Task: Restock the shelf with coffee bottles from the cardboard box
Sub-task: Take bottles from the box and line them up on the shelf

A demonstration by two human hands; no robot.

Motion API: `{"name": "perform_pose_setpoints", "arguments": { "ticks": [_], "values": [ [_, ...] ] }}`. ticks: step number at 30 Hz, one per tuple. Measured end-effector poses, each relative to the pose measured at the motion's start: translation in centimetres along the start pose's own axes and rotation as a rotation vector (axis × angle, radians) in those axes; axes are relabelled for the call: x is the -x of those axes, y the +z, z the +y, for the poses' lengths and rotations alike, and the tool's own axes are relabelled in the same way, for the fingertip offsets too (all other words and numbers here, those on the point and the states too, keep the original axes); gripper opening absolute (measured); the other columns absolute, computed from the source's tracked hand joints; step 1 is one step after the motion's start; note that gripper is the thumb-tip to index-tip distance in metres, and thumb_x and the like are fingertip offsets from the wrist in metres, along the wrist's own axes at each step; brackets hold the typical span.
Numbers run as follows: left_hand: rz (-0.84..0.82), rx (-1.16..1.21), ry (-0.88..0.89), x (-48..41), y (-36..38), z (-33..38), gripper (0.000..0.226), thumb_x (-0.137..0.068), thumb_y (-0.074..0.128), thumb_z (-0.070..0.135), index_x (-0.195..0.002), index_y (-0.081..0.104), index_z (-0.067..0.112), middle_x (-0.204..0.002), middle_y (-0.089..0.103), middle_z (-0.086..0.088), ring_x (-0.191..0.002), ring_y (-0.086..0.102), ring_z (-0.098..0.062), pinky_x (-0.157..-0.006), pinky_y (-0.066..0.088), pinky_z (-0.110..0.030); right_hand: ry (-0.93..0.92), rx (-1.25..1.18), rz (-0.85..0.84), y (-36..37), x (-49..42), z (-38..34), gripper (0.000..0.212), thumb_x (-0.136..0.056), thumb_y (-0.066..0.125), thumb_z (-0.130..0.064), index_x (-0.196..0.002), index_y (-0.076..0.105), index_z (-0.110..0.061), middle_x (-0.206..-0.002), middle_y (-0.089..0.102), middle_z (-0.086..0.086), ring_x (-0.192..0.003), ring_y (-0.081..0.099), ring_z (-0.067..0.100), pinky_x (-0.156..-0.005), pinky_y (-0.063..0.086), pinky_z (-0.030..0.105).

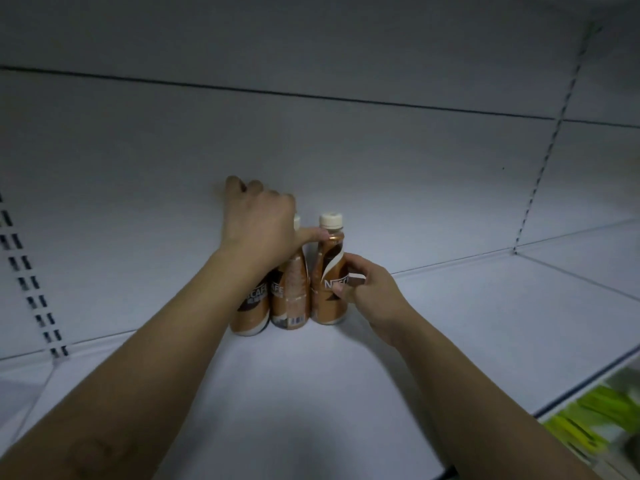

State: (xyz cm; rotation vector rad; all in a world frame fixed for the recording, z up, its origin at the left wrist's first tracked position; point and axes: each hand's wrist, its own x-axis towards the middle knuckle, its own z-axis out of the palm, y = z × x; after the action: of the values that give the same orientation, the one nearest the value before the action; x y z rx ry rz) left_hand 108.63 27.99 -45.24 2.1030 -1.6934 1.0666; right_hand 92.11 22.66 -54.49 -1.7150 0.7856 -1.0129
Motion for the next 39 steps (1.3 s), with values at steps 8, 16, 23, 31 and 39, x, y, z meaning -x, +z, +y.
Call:
{"name": "perform_pose_setpoints", "arguments": {
  "ticks": [8,16,23,31,39],
  "values": [
    [-0.05,0.089,0.115,0.4,0.2,-1.6,0.063,-0.057,0.056,0.078,-0.096,0.051,0.028,-0.089,0.065,-0.001,-0.09,0.053,-0.027,-0.09,0.028,-0.048,-0.019,0.234,0.092,0.7,1.2,1.4,0.06,-0.082,0.074,-0.023,-0.136,0.048,-0.028,-0.118,0.059,-0.01,-0.104,0.059,0.01,-0.078,0.046,0.018],
    [-0.082,0.081,0.084,0.3,-0.1,-1.3,0.062,-0.06,0.063,0.075,-0.096,0.057,0.025,-0.088,0.063,-0.003,-0.096,0.052,-0.028,-0.092,0.027,-0.046,-0.112,0.354,0.138,1.7,0.2,2.0,0.049,-0.08,0.076,-0.021,-0.112,0.048,-0.045,-0.087,0.057,-0.035,-0.081,0.056,-0.015,-0.059,0.04,0.0],
    [-0.047,0.058,0.07,0.7,0.2,-0.9,0.063,-0.061,0.064,0.072,-0.1,0.057,0.023,-0.095,0.067,-0.003,-0.1,0.051,-0.028,-0.092,0.029,-0.046,-0.025,0.358,0.13,2.0,-1.2,2.8,0.037,-0.088,0.064,-0.012,-0.109,0.041,-0.031,-0.099,0.055,-0.011,-0.089,0.055,0.008,-0.063,0.038,0.007],
    [-0.017,0.023,0.039,1.2,0.3,-0.5,0.062,-0.061,0.065,0.07,-0.1,0.057,0.022,-0.095,0.066,-0.004,-0.097,0.053,-0.028,-0.086,0.03,-0.044,0.006,0.518,0.098,2.5,-0.8,1.9,0.044,-0.09,0.059,-0.022,-0.13,0.041,-0.024,-0.108,0.059,-0.003,-0.092,0.055,0.016,-0.075,0.043,0.022],
    [-0.016,0.074,0.049,3.0,-3.0,1.9,0.069,-0.067,0.069,0.054,-0.121,0.049,0.016,-0.127,0.051,-0.012,-0.114,0.047,-0.031,-0.103,0.026,-0.051,0.134,0.678,0.024,-0.7,2.1,-2.2,0.097,-0.085,0.06,-0.055,-0.154,0.0,-0.022,-0.152,0.037,0.011,-0.135,0.04,0.031,-0.108,0.035,0.042]
  ]
}}
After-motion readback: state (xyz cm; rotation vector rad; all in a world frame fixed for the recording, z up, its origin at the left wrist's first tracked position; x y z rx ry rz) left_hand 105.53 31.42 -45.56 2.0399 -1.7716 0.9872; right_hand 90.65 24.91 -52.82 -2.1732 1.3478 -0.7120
